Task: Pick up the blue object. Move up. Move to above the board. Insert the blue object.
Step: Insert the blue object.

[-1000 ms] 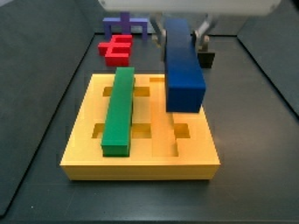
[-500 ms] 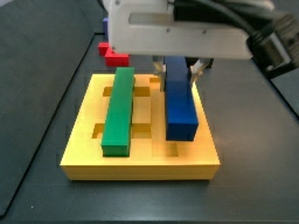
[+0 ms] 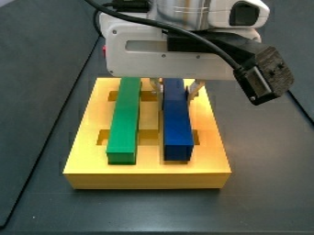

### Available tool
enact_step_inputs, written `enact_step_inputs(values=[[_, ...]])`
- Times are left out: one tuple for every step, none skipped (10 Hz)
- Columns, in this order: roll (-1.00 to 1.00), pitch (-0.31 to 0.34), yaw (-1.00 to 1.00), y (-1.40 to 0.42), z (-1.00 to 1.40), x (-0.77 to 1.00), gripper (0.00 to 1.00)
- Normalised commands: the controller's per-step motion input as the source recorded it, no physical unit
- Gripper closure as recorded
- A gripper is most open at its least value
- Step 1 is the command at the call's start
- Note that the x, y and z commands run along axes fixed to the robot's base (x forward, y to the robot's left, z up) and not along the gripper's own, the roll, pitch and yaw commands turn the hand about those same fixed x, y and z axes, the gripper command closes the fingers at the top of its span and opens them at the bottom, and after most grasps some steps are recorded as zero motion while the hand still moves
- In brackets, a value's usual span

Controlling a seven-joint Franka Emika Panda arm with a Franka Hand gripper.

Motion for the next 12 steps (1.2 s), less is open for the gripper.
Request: enact_step_inputs(values=[[0.12, -0.044, 0.28, -0.01, -0.06, -0.1, 1.0], [0.07, -0.039, 0.26, 0.0, -0.12, 0.0, 1.0], [0.01, -0.047, 0.03, 0.0, -0.12, -0.11, 1.0], [0.01, -0.039, 0.0, -0.04, -0.14, -0.13, 1.0], [0.02, -0.013, -0.07, -0.1, -0.21, 0.0, 1.0], [0.05, 0.0, -0.13, -0.08, -0.21, -0.01, 1.0], [0.03, 0.0, -0.11, -0.08, -0.17, 0.0, 1.0], [0.02, 0.0, -0.13, -0.09, -0.2, 0.01, 1.0], [0.02, 0.006, -0.23, -0.01, -0.29, 0.19, 1.0], [0.01, 0.011, -0.24, 0.0, -0.29, 0.12, 1.0], [0.0, 0.0, -0.14, 0.0, -0.24, 0.0, 1.0], [0.0, 0.0, -0.02, 0.0, -0.05, 0.0, 1.0]])
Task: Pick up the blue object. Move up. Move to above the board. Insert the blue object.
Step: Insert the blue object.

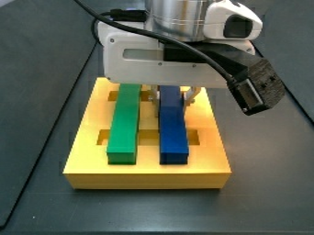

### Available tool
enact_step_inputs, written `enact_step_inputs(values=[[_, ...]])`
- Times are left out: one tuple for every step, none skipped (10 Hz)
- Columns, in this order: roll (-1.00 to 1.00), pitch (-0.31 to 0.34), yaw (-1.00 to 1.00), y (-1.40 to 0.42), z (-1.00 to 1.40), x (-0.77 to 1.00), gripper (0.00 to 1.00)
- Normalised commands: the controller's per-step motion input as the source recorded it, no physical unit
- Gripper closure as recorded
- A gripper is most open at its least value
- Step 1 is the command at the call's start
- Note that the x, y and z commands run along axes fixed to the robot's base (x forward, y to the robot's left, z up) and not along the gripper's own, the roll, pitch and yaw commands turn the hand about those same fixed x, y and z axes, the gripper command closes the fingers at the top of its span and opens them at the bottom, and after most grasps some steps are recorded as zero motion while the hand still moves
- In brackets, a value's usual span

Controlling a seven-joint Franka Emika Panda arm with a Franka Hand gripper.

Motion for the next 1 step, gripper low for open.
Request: enact_step_inputs(values=[[0.0, 0.0, 0.0, 0.0, 0.0, 0.0, 1.0]])
